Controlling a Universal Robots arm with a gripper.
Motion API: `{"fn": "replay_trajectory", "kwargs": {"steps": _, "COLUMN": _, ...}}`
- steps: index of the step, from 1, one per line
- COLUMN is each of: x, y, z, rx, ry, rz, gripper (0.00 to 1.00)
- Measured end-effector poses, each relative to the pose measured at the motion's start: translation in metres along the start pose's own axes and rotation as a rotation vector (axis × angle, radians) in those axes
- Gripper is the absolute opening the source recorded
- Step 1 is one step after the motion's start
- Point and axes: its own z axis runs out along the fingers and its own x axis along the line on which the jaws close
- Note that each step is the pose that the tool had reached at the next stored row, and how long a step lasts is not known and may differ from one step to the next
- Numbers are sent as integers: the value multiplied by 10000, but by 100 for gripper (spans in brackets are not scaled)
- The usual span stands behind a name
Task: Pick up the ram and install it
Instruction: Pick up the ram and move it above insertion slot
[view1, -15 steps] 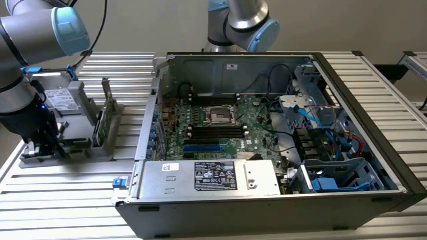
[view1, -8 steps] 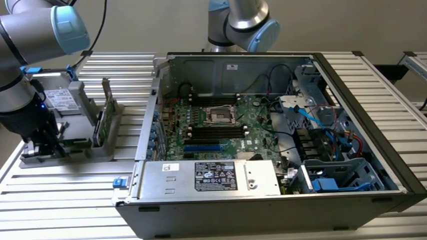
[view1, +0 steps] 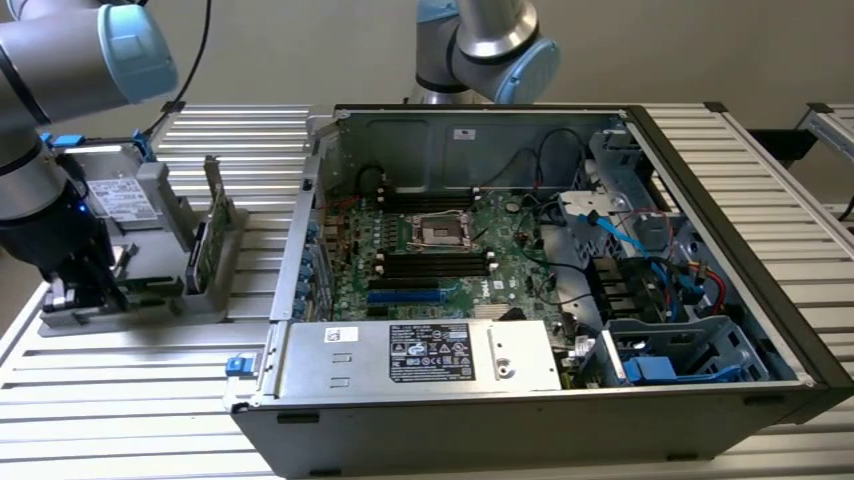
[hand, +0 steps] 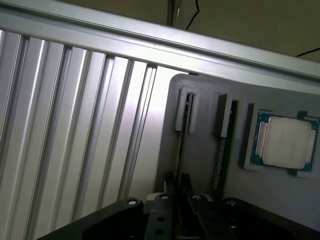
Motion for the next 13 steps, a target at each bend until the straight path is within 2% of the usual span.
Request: {"fn": "replay_trajectory", "kwargs": {"steps": 13, "x": -3, "y": 5, "z": -207, "rx": 1, "ry": 0, "rz": 0, "gripper": 15}}
